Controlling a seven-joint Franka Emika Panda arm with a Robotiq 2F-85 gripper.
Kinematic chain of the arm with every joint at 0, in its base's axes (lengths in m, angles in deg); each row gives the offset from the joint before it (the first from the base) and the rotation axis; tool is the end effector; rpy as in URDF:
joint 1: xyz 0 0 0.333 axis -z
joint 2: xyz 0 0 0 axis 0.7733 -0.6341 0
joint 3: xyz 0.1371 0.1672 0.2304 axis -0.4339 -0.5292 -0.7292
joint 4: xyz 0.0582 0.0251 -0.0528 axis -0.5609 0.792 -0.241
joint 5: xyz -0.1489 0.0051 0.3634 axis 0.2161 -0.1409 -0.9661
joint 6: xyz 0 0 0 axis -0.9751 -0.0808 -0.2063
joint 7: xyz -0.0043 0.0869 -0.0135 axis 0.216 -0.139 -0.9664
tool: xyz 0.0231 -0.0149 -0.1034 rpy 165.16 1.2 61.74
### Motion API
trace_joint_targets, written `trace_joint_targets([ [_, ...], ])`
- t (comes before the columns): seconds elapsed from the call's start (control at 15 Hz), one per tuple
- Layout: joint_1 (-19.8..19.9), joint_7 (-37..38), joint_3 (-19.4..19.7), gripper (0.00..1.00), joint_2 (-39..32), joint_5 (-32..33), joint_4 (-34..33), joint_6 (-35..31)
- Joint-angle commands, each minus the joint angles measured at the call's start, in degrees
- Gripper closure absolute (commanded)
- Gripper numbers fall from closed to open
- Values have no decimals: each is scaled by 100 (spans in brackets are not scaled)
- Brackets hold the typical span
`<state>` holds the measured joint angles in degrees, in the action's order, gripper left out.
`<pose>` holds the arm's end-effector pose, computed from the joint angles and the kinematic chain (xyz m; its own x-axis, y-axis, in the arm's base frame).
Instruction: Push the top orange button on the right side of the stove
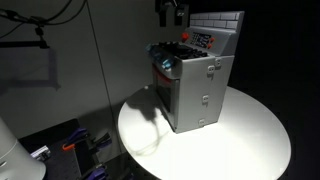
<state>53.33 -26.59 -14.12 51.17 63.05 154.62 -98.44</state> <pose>0.5075 -0.0938 0.5634 0.9717 -0.2354 -0.0178 -0.2335 -0.9694 0.0763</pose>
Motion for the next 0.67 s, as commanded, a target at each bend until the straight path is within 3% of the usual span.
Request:
trace_joint_targets([
  [0.0,94,-391,-31,0,895,-62,800,-230],
  [0.27,94,-623,-2,0,1410,-125,1205,-227],
  [0.6,108,-477,-70,0,1267,-27,1060,-101],
])
